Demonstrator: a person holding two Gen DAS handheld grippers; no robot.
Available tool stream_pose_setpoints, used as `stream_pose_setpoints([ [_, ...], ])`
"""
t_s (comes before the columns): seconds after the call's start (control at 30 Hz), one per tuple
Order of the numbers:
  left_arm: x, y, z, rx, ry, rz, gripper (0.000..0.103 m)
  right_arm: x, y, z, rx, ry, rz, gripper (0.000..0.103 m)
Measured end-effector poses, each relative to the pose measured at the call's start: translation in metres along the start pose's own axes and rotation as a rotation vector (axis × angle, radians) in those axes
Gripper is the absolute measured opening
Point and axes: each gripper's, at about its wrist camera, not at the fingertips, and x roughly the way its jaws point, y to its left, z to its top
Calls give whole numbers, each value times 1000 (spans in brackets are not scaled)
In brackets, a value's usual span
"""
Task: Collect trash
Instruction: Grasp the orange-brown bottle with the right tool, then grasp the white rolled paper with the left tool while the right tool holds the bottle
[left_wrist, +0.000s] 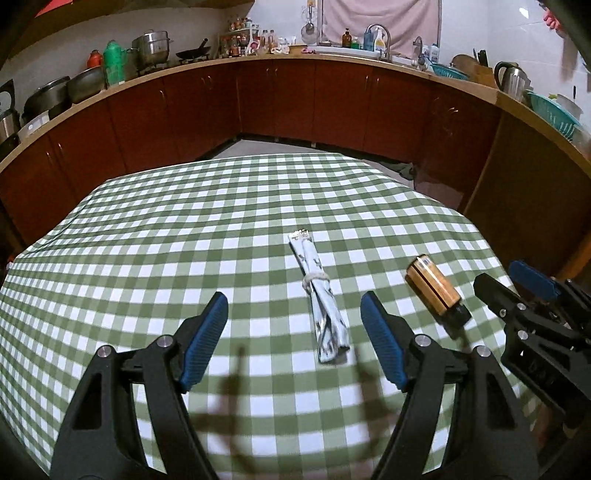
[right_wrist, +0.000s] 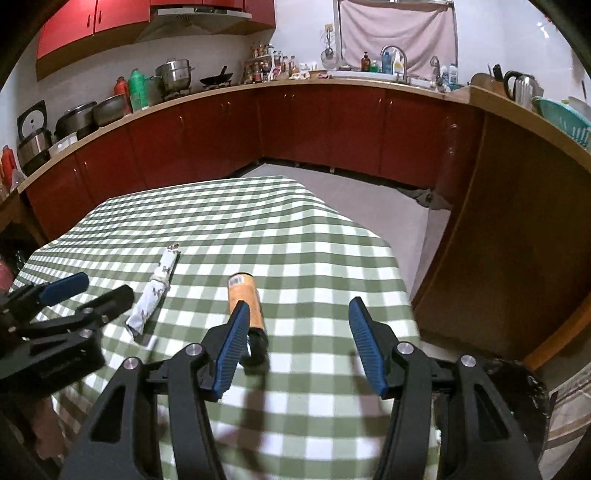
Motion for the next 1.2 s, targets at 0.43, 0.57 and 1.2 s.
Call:
stream_pose_setpoints([
  [0.43,35,-2,7,41,63,19,59,27,22,11,-46,96,36,54],
  [0.57,40,-3,4,37,86,-14,43,35,28,12,-59,124,34,49],
  [1.2,21,11,-21,35,83,-62,20,28,37,-2,-49,137,46,25],
])
